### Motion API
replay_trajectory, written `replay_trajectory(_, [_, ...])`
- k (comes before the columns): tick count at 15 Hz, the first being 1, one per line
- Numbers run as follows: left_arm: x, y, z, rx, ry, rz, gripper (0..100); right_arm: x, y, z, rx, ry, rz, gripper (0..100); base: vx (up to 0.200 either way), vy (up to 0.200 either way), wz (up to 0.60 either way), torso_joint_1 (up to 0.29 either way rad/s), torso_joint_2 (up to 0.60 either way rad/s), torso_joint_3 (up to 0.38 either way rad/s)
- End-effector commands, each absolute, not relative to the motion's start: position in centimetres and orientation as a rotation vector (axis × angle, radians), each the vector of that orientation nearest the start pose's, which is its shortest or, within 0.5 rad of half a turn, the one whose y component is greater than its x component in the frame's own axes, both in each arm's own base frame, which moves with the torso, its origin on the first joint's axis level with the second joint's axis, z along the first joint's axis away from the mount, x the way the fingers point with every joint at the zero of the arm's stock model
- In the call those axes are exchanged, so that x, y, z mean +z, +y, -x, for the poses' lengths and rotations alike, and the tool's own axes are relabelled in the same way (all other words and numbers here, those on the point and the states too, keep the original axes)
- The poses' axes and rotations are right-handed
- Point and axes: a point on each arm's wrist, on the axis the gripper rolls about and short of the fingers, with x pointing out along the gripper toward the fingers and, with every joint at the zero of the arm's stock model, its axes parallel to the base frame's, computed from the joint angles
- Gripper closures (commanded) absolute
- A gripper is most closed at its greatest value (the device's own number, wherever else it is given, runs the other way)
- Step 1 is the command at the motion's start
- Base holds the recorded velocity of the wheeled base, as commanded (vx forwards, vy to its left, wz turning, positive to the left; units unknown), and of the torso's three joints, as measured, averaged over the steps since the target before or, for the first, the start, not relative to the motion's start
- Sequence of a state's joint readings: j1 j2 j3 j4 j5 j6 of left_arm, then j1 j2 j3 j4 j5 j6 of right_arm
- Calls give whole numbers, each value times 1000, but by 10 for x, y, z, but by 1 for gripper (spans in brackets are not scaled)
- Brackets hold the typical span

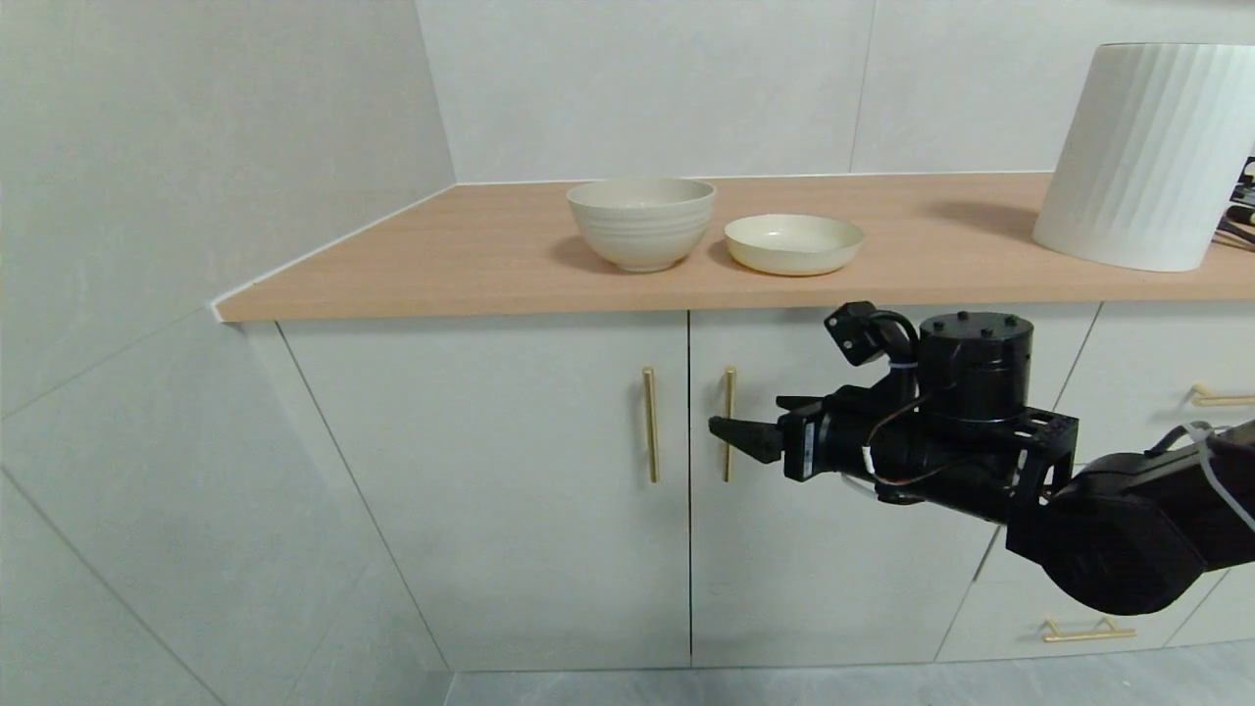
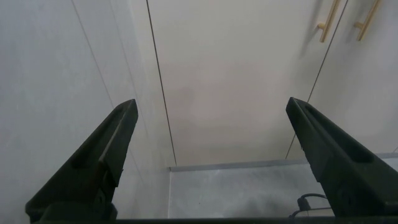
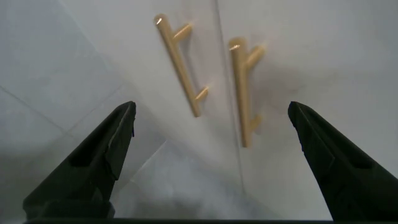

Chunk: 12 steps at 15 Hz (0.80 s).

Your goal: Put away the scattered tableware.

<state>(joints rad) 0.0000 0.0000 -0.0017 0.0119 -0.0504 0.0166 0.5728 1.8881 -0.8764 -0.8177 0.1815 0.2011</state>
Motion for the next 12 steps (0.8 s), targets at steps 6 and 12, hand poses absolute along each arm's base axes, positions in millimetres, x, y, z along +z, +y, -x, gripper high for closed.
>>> replay_trajectory(6, [75,-1,23,-51,10,-17,0,156,202,-300,733,311,-273,0,0,0,0,0,0,0])
replay_trajectory(12, [75,-1,23,-51,10,-17,0,150,208,-308,751,358,-357,0,0,0,0,0,0,0])
